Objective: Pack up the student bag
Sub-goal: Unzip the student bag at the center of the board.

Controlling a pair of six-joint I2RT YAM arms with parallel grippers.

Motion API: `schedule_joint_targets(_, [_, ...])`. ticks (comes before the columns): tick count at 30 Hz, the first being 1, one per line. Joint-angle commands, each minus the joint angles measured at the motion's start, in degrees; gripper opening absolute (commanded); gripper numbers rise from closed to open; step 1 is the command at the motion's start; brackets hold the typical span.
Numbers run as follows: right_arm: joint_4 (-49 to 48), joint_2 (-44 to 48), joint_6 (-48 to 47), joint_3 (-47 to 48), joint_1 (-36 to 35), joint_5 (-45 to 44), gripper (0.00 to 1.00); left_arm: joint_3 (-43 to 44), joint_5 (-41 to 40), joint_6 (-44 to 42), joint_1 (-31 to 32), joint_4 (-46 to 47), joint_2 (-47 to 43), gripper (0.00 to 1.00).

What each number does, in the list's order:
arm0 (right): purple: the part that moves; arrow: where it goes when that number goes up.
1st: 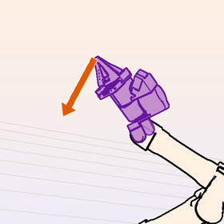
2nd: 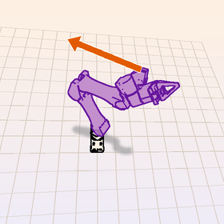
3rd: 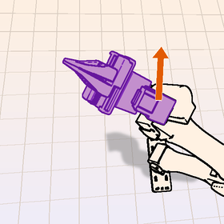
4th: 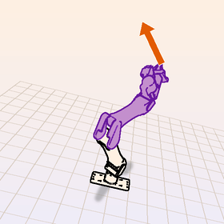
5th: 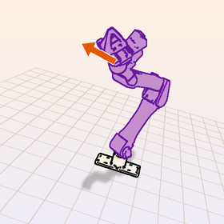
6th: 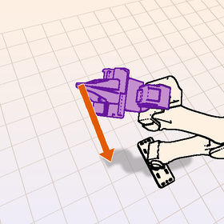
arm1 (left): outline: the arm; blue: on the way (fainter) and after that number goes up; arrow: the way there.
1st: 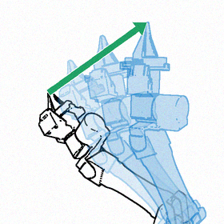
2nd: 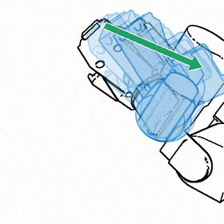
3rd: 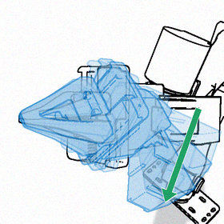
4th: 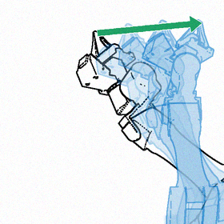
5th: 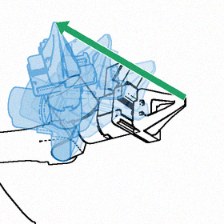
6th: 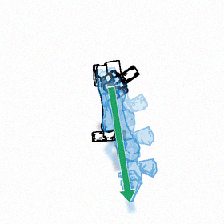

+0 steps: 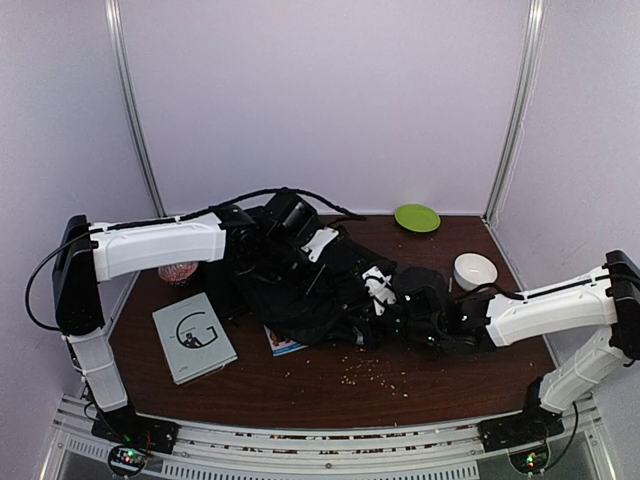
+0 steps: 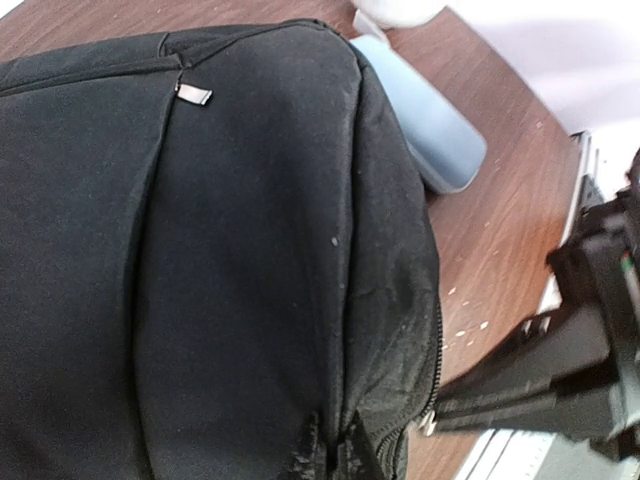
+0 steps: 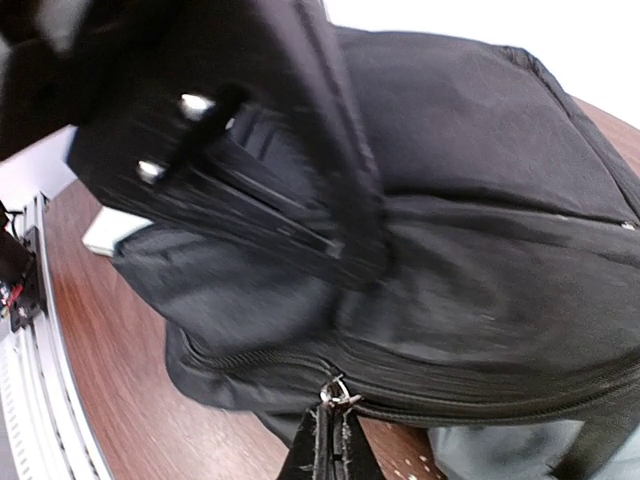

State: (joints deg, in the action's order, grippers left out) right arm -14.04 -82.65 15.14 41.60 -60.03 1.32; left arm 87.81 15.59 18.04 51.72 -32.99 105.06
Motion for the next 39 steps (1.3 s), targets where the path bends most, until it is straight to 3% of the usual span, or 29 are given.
schedule_joint_targets(1, [-6.3, -0.3, 2.6, -1.1, -4.2, -0.5, 0.0, 3.8, 2.4, 4.0, -0.4, 14.2, -1.1, 0.0])
schedule_joint_targets(12, [-11.7, -3.8, 1.0, -1.1, -10.5, -6.5, 0.0, 4.3, 7.6, 8.7, -0.4, 20.9, -0.9, 0.0])
schedule_joint_targets(39, [-2.6, -19.8, -13.7, 13.4, -16.1, -12.5, 0.0, 5.1, 18.3, 17.1, -0.4, 28.8, 2.1, 0.0])
